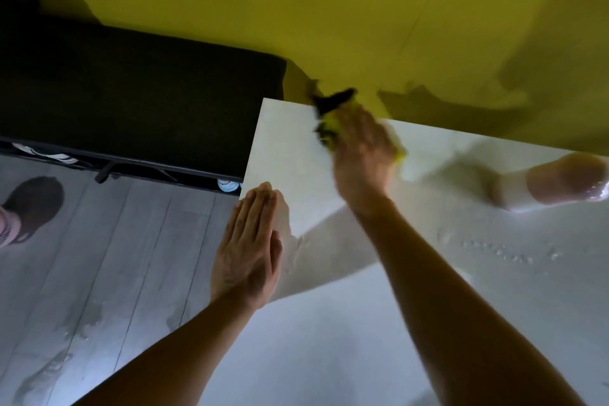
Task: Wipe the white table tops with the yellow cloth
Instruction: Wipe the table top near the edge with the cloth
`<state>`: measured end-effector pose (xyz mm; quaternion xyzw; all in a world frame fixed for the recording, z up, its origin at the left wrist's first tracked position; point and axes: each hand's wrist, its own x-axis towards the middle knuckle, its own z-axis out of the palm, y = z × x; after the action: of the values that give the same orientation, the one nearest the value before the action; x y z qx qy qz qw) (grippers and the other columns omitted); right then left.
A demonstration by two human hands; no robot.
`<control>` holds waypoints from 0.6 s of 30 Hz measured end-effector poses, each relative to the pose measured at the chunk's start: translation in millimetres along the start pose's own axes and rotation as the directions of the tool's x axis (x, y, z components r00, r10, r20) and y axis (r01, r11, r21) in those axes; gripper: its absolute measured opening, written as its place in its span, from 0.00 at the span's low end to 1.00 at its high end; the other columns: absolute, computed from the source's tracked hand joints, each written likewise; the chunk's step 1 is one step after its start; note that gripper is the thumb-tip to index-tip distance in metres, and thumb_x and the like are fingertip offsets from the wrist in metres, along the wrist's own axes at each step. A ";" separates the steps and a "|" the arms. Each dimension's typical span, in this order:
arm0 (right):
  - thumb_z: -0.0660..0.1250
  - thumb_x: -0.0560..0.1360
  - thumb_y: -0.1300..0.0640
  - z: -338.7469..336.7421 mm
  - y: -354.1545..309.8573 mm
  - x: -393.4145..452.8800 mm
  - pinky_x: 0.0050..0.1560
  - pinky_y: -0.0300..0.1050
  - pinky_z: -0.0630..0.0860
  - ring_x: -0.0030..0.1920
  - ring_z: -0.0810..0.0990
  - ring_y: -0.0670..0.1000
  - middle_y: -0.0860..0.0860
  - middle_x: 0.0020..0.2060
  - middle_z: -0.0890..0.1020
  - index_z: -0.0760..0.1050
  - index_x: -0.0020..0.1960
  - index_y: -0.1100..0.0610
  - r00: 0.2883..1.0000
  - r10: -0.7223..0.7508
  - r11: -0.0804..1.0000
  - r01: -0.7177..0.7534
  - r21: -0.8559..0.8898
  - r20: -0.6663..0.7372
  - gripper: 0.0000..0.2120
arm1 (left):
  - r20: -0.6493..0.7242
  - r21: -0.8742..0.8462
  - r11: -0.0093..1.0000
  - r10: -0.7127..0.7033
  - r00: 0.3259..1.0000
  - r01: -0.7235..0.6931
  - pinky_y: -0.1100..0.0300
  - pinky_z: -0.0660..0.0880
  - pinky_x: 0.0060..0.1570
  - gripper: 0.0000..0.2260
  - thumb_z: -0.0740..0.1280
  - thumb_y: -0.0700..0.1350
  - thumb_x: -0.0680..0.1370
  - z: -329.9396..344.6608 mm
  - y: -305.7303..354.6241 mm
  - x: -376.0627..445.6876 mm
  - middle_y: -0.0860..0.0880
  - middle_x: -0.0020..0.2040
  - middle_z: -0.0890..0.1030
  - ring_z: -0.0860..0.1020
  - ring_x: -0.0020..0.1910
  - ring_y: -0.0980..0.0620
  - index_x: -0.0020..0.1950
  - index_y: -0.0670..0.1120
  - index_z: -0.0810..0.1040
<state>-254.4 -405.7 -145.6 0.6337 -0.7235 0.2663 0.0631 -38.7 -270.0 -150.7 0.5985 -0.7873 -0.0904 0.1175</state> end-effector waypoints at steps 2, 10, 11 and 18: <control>0.64 0.79 0.52 -18.9 52.8 -4.3 0.57 0.54 0.75 0.59 0.79 0.62 0.58 0.67 0.77 0.74 0.72 0.52 0.983 0.183 0.979 -0.184 -0.090 -0.014 0.22 | -0.010 -0.004 1.000 0.000 1.000 0.000 0.47 0.59 0.81 0.26 0.49 0.48 0.87 -0.6 1.5 -0.5 0.42 0.84 0.59 0.58 0.84 0.44 0.84 0.40 0.59; 0.64 0.80 0.45 -3.4 9.9 -10.0 0.63 0.55 0.75 0.64 0.79 0.61 0.58 0.66 0.79 0.77 0.69 0.54 0.995 0.094 0.995 -0.095 0.018 0.022 0.22 | -0.026 -0.008 1.000 -0.002 1.000 0.002 0.52 0.51 0.83 0.26 0.50 0.47 0.86 -2.6 3.7 2.4 0.41 0.84 0.60 0.59 0.83 0.44 0.83 0.39 0.61; 0.65 0.79 0.45 3.6 -23.1 -13.6 0.65 0.56 0.74 0.65 0.78 0.60 0.57 0.66 0.79 0.78 0.68 0.54 0.999 -0.017 0.997 0.014 0.076 0.038 0.22 | -0.030 -0.003 1.000 0.002 1.000 -0.002 0.51 0.52 0.83 0.26 0.51 0.46 0.85 -2.1 3.0 2.6 0.41 0.84 0.61 0.60 0.83 0.43 0.83 0.39 0.61; 0.55 0.83 0.45 7.3 -98.1 -28.1 0.78 0.51 0.56 0.77 0.62 0.52 0.48 0.78 0.63 0.61 0.79 0.46 0.830 -0.410 0.911 0.395 0.120 0.379 0.26 | -0.013 -0.006 0.999 -0.036 0.999 0.036 0.49 0.59 0.81 0.26 0.52 0.47 0.86 1.3 -0.7 -0.6 0.39 0.82 0.64 0.63 0.81 0.42 0.83 0.39 0.61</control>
<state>-154.1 -389.7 -133.9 0.8132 -0.5665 0.1267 -0.0415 -38.3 -269.6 -152.2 0.6129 -0.7753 -0.0909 0.1228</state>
